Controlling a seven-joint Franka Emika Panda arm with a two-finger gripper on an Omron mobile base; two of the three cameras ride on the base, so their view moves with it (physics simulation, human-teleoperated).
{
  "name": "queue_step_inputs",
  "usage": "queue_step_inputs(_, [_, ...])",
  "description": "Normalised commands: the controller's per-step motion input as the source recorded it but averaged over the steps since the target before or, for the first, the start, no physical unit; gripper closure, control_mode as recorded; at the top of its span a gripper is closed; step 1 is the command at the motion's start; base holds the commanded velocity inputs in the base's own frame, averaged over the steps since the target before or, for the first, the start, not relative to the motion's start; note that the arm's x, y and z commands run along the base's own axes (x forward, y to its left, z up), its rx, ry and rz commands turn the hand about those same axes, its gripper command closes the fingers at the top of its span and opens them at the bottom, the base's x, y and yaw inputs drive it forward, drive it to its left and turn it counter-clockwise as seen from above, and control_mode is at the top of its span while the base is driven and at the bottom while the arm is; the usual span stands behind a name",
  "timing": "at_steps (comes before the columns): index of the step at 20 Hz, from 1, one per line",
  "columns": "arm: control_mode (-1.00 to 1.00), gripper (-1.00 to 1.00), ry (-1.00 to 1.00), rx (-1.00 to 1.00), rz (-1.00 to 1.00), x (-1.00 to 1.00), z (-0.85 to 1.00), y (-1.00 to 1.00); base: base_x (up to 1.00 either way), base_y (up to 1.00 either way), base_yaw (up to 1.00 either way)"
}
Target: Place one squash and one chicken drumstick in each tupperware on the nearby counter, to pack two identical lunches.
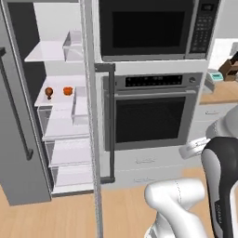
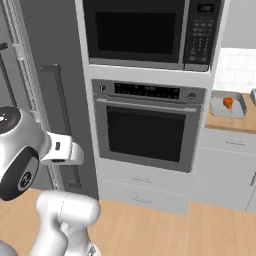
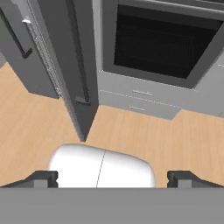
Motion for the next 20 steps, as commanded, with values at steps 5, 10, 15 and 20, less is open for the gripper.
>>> queue_step_inputs(5, [1.00, -1.00, 0.00, 0.00, 0.00, 0.00, 0.00, 0.00, -0.45, 0.91, 0.00])
queue_step_inputs(10, [1.00, -1.00, 0.00, 0.00, 0.00, 0.00, 0.00, 0.00, -0.41, 0.94, 0.00])
queue_step_inputs(15, [1.00, -1.00, 0.00, 0.00, 0.00, 0.00, 0.00, 0.00, -0.03, 1.00, 0.00])
queue_step_inputs(20, [1.00, -1.00, 0.00, 0.00, 0.00, 0.00, 0.00, 0.00, 0.25, 0.97, -0.04])
